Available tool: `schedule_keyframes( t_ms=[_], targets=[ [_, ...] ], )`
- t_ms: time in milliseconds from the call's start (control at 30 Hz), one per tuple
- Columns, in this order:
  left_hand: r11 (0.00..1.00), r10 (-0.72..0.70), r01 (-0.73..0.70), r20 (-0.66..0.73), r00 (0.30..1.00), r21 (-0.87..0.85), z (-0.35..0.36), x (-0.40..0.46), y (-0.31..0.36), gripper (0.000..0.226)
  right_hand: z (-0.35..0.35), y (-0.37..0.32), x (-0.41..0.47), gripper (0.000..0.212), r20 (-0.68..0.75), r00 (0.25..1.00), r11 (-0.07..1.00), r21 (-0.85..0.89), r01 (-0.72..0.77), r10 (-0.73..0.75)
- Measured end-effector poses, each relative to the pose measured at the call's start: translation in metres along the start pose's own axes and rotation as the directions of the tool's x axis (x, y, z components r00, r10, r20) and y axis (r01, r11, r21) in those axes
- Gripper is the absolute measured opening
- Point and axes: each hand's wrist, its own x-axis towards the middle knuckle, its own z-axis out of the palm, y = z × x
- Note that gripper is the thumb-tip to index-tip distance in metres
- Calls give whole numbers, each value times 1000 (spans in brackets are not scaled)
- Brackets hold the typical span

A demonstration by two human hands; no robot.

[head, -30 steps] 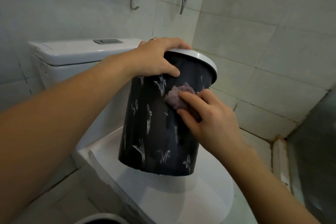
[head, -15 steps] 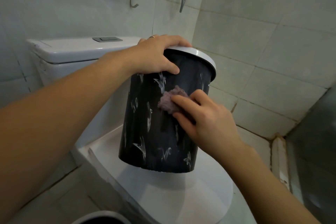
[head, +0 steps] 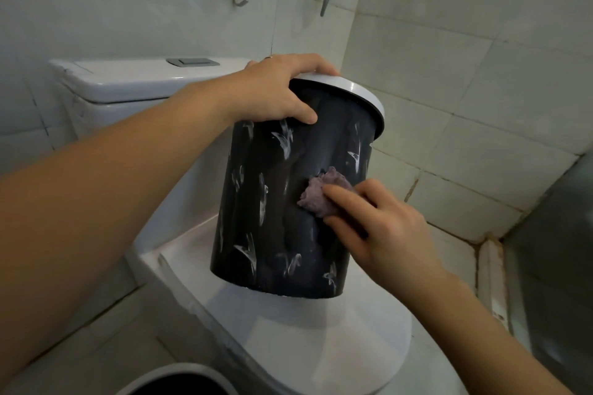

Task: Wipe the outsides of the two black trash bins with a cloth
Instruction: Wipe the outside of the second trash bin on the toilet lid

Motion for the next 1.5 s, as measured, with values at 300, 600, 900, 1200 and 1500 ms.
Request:
schedule_keyframes(
  t_ms=[300, 600, 900, 1200, 1500],
  targets=[
    [1000, -3, 3, 3, 1000, 3, -1, 0, -1, 61, -3, -13, -29, 27, 165, 955, 969, 60, 239, -246],
    [1000, -19, 19, 1, 1000, 8, 1, 1, 1, 61, -1, -13, -20, 34, 86, 996, 997, 78, 28, -34],
    [999, -34, 34, -4, 999, -10, 0, -4, 3, 57, 3, -23, -31, 29, 157, 972, 984, 70, 166, -176],
    [999, -47, 47, 1, 999, -7, 4, -2, 11, 57, -3, -35, -32, 28, 277, 939, 978, 101, 182, -203],
    [999, -45, 45, -21, 999, -9, 3, -4, 12, 56, -1, -19, -21, 34, 86, 995, 998, 43, -45, 41]
  ],
)
